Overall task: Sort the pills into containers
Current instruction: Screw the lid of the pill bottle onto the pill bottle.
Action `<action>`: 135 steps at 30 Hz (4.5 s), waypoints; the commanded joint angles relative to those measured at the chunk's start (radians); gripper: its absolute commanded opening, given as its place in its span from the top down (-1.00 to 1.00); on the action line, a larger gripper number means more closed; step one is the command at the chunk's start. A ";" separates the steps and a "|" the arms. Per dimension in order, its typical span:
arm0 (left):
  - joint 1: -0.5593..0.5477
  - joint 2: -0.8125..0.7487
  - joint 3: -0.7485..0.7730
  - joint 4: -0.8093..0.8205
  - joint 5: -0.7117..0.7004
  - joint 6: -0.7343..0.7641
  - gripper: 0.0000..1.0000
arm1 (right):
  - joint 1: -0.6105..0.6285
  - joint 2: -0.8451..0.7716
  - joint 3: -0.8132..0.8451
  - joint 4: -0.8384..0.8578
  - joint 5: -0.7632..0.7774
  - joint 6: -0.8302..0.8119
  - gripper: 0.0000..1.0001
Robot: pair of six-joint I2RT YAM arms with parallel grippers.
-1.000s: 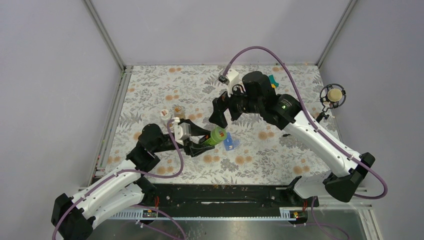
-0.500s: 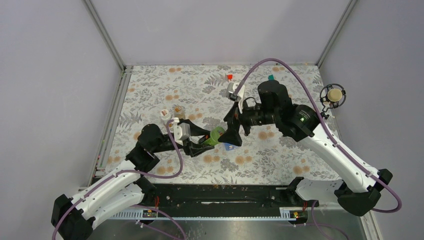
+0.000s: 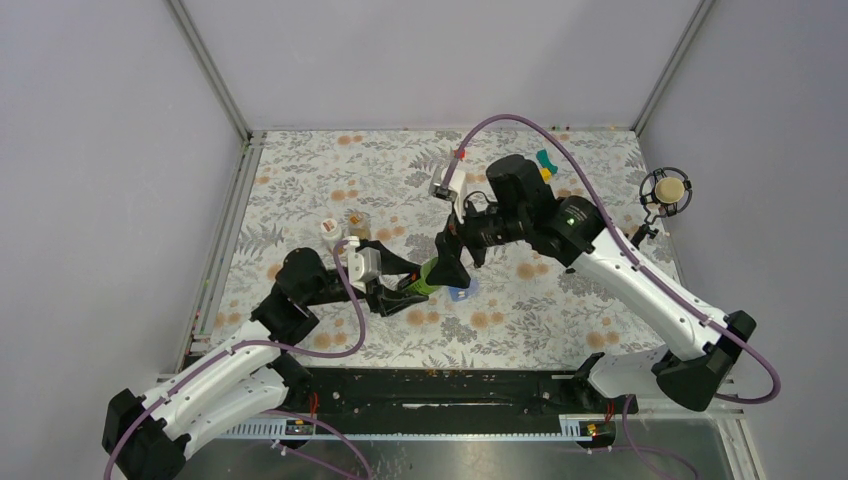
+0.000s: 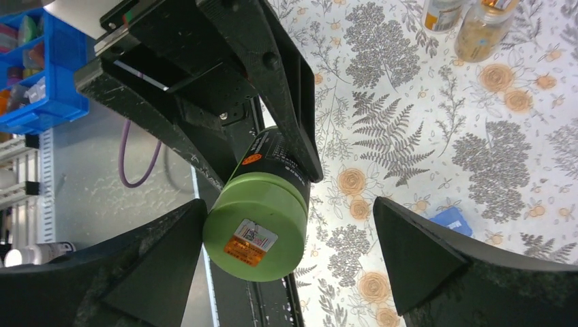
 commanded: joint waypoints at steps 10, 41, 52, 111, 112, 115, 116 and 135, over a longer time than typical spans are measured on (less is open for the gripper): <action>-0.003 -0.050 0.042 0.068 0.025 0.012 1.00 | -0.004 0.060 0.094 0.113 0.390 0.288 -0.96; -0.003 -0.033 0.052 0.063 0.029 0.016 1.00 | -0.004 -0.034 0.024 -0.082 -0.085 -0.148 -0.96; -0.002 -0.008 0.064 0.065 0.041 0.014 1.00 | -0.004 -0.014 0.006 0.102 0.070 0.049 -0.54; -0.004 0.022 0.026 0.120 -0.030 -0.016 1.00 | 0.045 -0.193 -0.217 0.201 0.028 -0.022 -0.99; -0.003 0.022 0.028 0.120 -0.008 -0.016 1.00 | 0.045 -0.184 -0.205 0.181 0.000 -0.037 -0.95; -0.003 0.026 0.036 0.120 0.038 -0.020 1.00 | 0.045 -0.144 -0.154 0.112 -0.053 -0.058 -0.81; -0.004 0.027 0.039 0.119 0.048 -0.021 1.00 | 0.045 -0.133 -0.142 0.102 -0.053 -0.059 -0.73; -0.004 0.021 0.031 0.144 -0.199 -0.015 1.00 | 0.058 -0.006 -0.107 0.326 0.660 0.586 0.18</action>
